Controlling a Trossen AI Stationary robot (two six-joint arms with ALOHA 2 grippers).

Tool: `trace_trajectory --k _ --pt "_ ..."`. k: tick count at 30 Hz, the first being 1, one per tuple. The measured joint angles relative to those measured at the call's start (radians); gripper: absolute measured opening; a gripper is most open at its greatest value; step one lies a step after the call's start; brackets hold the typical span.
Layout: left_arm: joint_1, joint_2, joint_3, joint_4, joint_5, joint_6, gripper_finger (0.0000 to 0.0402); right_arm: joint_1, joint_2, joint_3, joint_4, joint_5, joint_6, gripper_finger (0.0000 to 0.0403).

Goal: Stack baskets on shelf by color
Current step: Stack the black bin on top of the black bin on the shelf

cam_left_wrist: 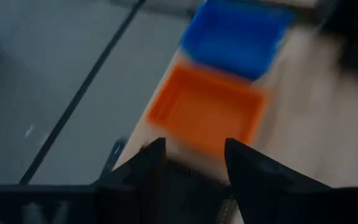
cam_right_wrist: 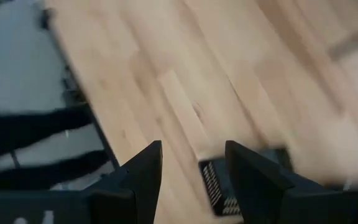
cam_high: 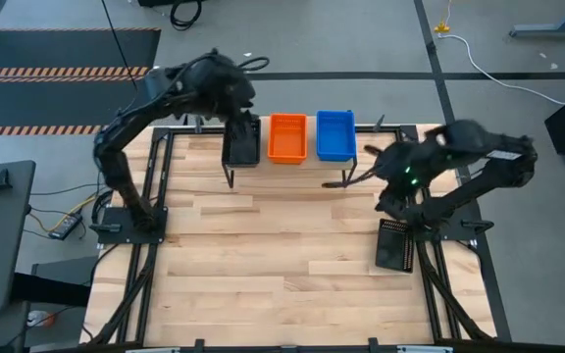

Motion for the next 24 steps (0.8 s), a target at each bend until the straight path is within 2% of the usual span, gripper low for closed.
trace_trajectory --k 2,6,10,17,24 --pt "-0.042 -0.05 -0.04 0.082 0.026 -0.033 0.0172 0.036 -0.005 -0.064 -0.001 0.031 0.167 0.0182" --pt "-0.117 -0.108 -0.068 0.139 0.04 -0.083 0.0172 0.113 -0.025 -0.192 0.009 0.041 0.514 0.0182" --pt "-0.178 -0.116 -0.07 0.169 0.039 -0.08 0.0172 0.214 -0.034 -0.306 0.077 0.043 0.73 0.0182" --pt "-0.239 -0.115 -0.071 0.191 0.093 -0.061 0.0172 0.377 -0.034 -0.509 0.309 0.043 0.981 0.0182" --pt "-0.306 -0.127 -0.072 0.334 0.17 -0.067 0.0172 0.534 -0.033 -0.667 0.534 0.031 1.038 0.0182"
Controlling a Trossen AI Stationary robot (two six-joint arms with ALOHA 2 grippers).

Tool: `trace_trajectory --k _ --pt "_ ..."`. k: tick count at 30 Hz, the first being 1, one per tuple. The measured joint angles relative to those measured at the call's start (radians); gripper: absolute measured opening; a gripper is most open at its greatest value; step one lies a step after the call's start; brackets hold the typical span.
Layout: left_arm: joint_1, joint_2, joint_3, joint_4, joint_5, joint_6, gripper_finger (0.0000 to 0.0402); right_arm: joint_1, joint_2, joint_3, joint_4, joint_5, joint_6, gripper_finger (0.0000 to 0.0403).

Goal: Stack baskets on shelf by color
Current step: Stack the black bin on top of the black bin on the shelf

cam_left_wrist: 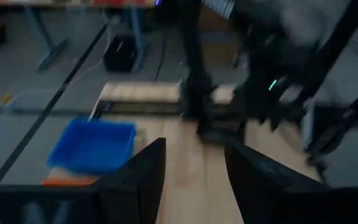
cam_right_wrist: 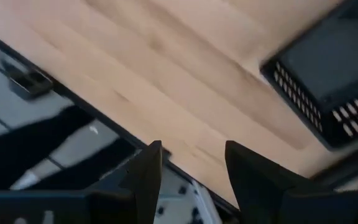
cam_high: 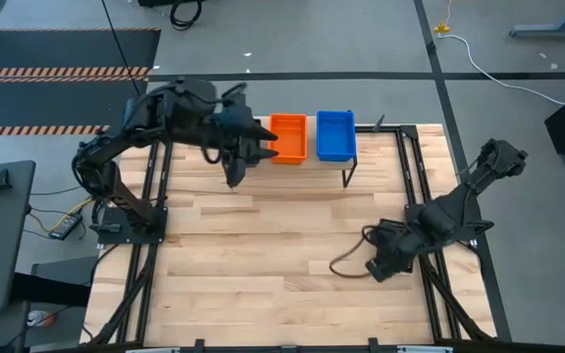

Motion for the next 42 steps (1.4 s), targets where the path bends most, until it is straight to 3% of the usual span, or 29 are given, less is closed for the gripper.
trace_trajectory --k 5,10,17,25,32,42 --pt "-0.052 -0.007 0.001 0.079 0.033 -0.045 0.0172 0.111 0.0 -0.027 -0.002 -0.018 0.018 0.0182" --pt "-0.095 -0.011 0.001 0.103 0.027 -0.076 0.0172 0.223 0.0 -0.027 -0.018 0.052 0.014 0.0182" --pt "-0.146 -0.01 0.001 0.12 -0.032 -0.126 0.0172 0.326 0.0 -0.029 -0.063 0.172 -0.063 0.0191" --pt "-0.228 -0.01 0.001 0.169 -0.149 -0.187 0.0172 0.412 0.001 -0.129 -0.033 0.181 -0.12 0.0223" --pt "-0.311 -0.005 0.001 0.16 -0.331 -0.253 0.0172 0.431 0.001 -0.271 0.089 0.182 -0.154 0.0259" --pt "-0.35 0.005 0.001 0.173 -0.432 -0.303 0.0172 0.388 0.001 -0.456 0.243 0.216 -0.121 0.0277"
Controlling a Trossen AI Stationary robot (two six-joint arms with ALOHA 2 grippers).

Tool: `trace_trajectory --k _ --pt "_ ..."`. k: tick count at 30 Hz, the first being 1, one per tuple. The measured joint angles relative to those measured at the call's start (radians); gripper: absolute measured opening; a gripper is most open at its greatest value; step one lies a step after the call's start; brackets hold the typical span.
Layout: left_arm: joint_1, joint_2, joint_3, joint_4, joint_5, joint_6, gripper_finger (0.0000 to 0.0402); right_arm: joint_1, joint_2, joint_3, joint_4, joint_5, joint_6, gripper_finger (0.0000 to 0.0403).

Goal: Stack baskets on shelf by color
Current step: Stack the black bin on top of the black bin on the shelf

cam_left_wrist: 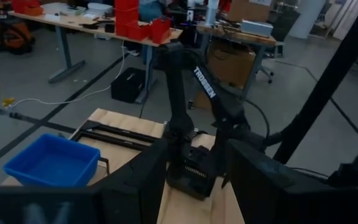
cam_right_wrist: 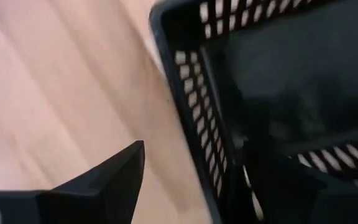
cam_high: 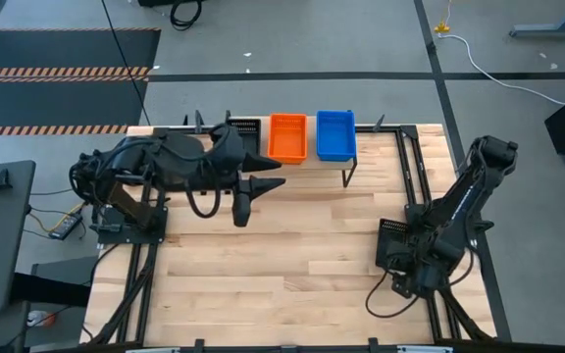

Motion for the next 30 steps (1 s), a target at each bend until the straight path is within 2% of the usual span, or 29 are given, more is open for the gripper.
trace_trajectory --k 5,8,12,16,24,26,30 --pt "0.0 0.008 0.0 0.014 0.0 -0.009 0.0172 -0.051 0.0 -0.103 0.161 0.061 -0.006 0.0275" --pt "-0.002 0.009 0.0 0.013 0.0 -0.025 0.0172 -0.086 -0.002 -0.165 0.247 0.052 -0.006 0.0275" --pt "-0.002 0.009 0.0 0.012 0.002 -0.042 0.0172 -0.124 -0.006 -0.195 0.266 0.039 -0.005 0.0263" --pt "-0.008 0.009 0.0 0.011 0.008 -0.057 0.0172 -0.15 -0.003 -0.198 0.27 0.049 -0.087 0.0209" --pt "-0.013 0.009 0.0 0.01 0.009 -0.056 0.0172 -0.201 -0.001 -0.201 0.368 0.067 -0.218 0.0025" --pt "-0.013 0.009 0.0 0.01 0.008 -0.055 0.0172 -0.228 0.004 -0.172 0.39 0.078 -0.277 0.0012" --pt "-0.009 0.009 0.0 -0.001 0.008 -0.046 0.0172 -0.31 0.001 -0.068 0.377 0.118 -0.455 0.0015"
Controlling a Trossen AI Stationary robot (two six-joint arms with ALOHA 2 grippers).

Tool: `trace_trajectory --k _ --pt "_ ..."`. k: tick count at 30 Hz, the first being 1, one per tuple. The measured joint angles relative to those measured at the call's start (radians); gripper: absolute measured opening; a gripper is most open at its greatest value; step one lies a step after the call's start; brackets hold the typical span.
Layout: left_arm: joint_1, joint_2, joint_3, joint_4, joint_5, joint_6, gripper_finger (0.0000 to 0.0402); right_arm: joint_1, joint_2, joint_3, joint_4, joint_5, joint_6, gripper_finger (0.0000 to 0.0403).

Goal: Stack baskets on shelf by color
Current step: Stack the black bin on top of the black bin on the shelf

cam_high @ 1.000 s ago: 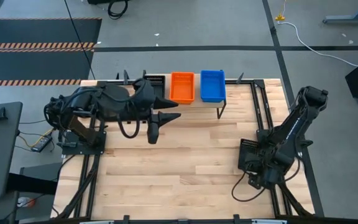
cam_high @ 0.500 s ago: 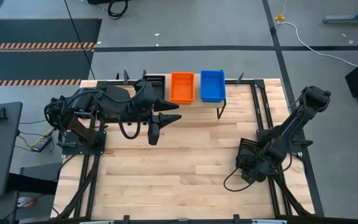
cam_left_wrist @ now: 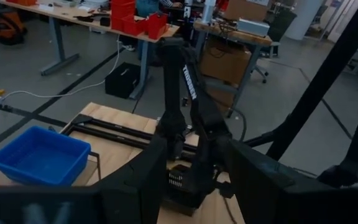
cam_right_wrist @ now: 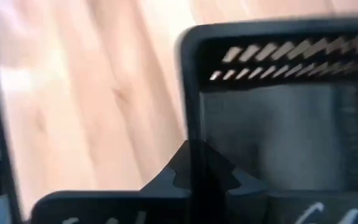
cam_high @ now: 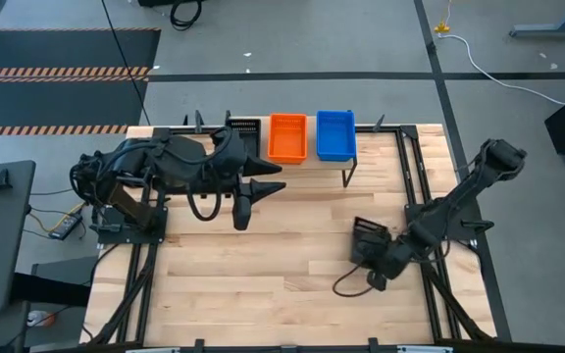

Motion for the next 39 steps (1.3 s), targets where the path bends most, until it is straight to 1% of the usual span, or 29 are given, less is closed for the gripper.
trace_trajectory --k 3,8,11,13,16,18,23,27,33,39 --pt "0.009 0.0 0.0 -0.014 -0.003 0.015 0.0172 -0.084 0.0 0.099 -0.025 -0.012 -0.178 0.0007" --pt "0.028 -0.023 -0.001 -0.006 -0.004 0.017 0.0172 -0.217 0.001 0.311 -0.123 -0.01 -0.411 0.0008" --pt "0.041 -0.052 0.0 -0.021 -0.006 0.017 0.0172 -0.295 0.002 0.439 -0.119 -0.008 -0.555 0.0007" --pt "0.049 -0.074 0.0 -0.04 -0.037 0.017 0.0172 -0.352 0.022 0.524 -0.117 -0.008 -0.643 0.0007" --pt "0.055 -0.107 0.0 -0.068 -0.123 0.019 0.0172 -0.434 0.081 0.64 -0.123 -0.011 -0.766 0.0007" --pt "0.055 -0.132 0.0 -0.099 -0.152 0.018 0.0172 -0.482 0.136 0.711 -0.123 -0.039 -0.834 0.0007" --pt "0.051 -0.18 0.001 -0.128 -0.155 0.043 0.0172 -0.575 0.294 0.872 -0.13 -0.133 -0.925 0.0008" --pt "0.026 -0.206 0.0 -0.148 -0.155 0.043 0.0172 -0.611 0.413 1.032 -0.136 -0.17 -0.979 0.0008" --pt "-0.015 -0.224 0.0 -0.152 -0.154 0.052 0.0172 -0.632 0.557 1.308 -0.2 -0.173 -1.066 0.0009" --pt "-0.038 -0.234 0.0 -0.176 -0.154 0.072 0.0172 -0.668 0.675 1.524 -0.297 -0.173 -1.12 0.0009"
